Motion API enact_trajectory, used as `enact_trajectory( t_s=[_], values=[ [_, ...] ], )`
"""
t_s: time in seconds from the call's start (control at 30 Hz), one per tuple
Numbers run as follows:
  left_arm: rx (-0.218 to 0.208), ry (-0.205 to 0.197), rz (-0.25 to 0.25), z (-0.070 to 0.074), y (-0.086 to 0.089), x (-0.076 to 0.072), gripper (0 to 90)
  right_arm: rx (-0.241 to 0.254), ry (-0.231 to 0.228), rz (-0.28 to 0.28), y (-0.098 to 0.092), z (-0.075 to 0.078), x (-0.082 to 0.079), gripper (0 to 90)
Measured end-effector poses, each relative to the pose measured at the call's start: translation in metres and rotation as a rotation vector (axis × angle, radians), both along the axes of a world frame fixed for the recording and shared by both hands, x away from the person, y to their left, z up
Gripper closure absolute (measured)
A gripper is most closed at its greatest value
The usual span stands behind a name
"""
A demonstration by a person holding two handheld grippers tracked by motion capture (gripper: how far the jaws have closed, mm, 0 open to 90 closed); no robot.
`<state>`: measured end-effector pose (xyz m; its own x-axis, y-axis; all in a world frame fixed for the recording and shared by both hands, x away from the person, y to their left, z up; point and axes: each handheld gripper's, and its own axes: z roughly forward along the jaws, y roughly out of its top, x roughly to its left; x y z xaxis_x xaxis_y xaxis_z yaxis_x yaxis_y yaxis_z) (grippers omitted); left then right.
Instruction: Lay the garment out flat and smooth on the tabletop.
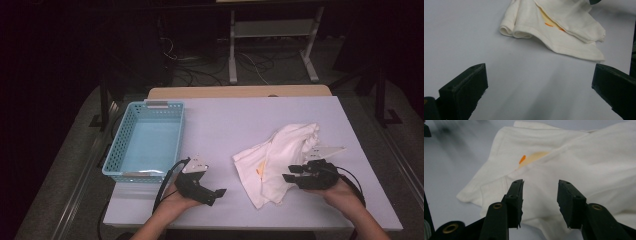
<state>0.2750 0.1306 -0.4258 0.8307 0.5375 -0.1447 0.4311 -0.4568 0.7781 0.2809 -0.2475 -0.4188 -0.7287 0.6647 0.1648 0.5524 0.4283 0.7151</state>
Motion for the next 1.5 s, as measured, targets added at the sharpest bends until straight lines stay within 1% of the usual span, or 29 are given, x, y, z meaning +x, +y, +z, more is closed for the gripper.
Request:
enact_trajectory(
  t_s=[0.13, 0.27, 0.4, 0.5, 0.77, 0.9, 1.17, 1.37, 1.5],
  values=[
    [0.0, -0.001, 0.003, 0.0, 0.0, 0.0, 0.0, 0.008, -0.004, 0.031, 0.017, 0.0, 0.006, 49.8],
    [0.002, -0.001, 0.002, 0.0, 0.0, 0.0, 0.0, -0.003, -0.009, 0.063, 0.038, -0.001, 0.011, 47.3],
    [0.003, -0.002, 0.001, 0.0, 0.001, -0.001, 0.0, -0.011, -0.006, 0.091, 0.055, -0.003, 0.016, 46.2],
    [0.003, -0.005, 0.003, 0.0, 0.001, -0.001, 0.0, -0.004, -0.008, 0.105, 0.066, -0.003, 0.021, 45.6],
    [0.002, -0.005, 0.0, 0.001, 0.001, -0.001, 0.0, 0.013, -0.01, 0.108, 0.09, -0.001, 0.036, 45.4],
    [0.003, -0.006, -0.001, 0.001, 0.001, -0.001, 0.0, 0.006, -0.008, 0.115, 0.102, -0.003, 0.043, 44.0],
    [0.0, -0.006, -0.001, 0.001, 0.001, -0.001, 0.0, 0.005, -0.003, 0.114, 0.12, -0.006, 0.056, 43.2],
    [0.0, -0.005, -0.002, 0.001, 0.001, -0.001, 0.0, -0.017, -0.001, 0.116, 0.133, -0.012, 0.062, 43.4],
    [0.0, -0.006, -0.003, 0.001, 0.002, -0.002, 0.0, -0.042, -0.002, 0.123, 0.14, -0.018, 0.065, 44.0]
  ],
)
